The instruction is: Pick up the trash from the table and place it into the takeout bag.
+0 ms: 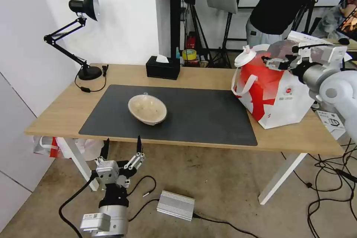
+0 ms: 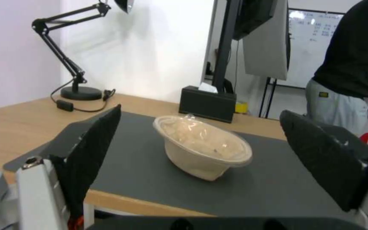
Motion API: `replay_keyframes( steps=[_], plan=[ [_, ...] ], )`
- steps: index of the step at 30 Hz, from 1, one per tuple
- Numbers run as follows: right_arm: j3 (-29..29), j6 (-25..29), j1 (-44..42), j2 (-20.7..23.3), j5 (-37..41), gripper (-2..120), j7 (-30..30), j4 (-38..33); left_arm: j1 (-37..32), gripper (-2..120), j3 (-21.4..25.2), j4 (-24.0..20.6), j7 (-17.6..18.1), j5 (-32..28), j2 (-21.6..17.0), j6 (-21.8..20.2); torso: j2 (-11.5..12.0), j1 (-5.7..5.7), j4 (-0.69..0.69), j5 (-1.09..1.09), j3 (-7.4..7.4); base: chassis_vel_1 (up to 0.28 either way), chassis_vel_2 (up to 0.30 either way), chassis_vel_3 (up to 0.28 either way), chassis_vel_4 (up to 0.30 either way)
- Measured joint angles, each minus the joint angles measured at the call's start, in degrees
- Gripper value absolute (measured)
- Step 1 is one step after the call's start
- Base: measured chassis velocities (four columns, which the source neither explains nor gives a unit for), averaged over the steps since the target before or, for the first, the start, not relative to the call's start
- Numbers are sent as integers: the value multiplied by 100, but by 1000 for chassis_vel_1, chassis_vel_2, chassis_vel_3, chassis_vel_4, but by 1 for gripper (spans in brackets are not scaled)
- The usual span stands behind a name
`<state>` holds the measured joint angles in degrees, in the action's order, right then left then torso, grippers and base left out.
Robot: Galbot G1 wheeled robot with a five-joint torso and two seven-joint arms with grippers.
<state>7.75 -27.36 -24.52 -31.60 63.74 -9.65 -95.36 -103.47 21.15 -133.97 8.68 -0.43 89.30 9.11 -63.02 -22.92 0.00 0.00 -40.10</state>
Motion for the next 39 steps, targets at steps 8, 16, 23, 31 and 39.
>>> replay_keyframes(
  steps=[8,16,23,31,39],
  plan=[
    [9,39,74,40,-214,100,41,53,11,100,5,0,2,-9,-11,-3,0,0,0,0,0,0,0,0,0],
    [65,97,94,50,-253,100,42,90,11,100,0,9,3,-10,-3,-3,0,0,0,0,0,0,0,0,0],
    [174,214,75,65,-251,100,42,94,19,100,1,13,3,-10,-2,-3,0,0,0,0,0,0,0,0,0],
    [340,695,-45,50,-179,100,40,-2,31,100,1,12,5,-15,-10,-6,0,0,0,0,0,0,0,0,0],
    [583,1320,-396,-60,-8,100,-130,-370,37,100,12,1,7,-23,-18,-9,0,0,0,0,0,0,0,0,0]
  ],
)
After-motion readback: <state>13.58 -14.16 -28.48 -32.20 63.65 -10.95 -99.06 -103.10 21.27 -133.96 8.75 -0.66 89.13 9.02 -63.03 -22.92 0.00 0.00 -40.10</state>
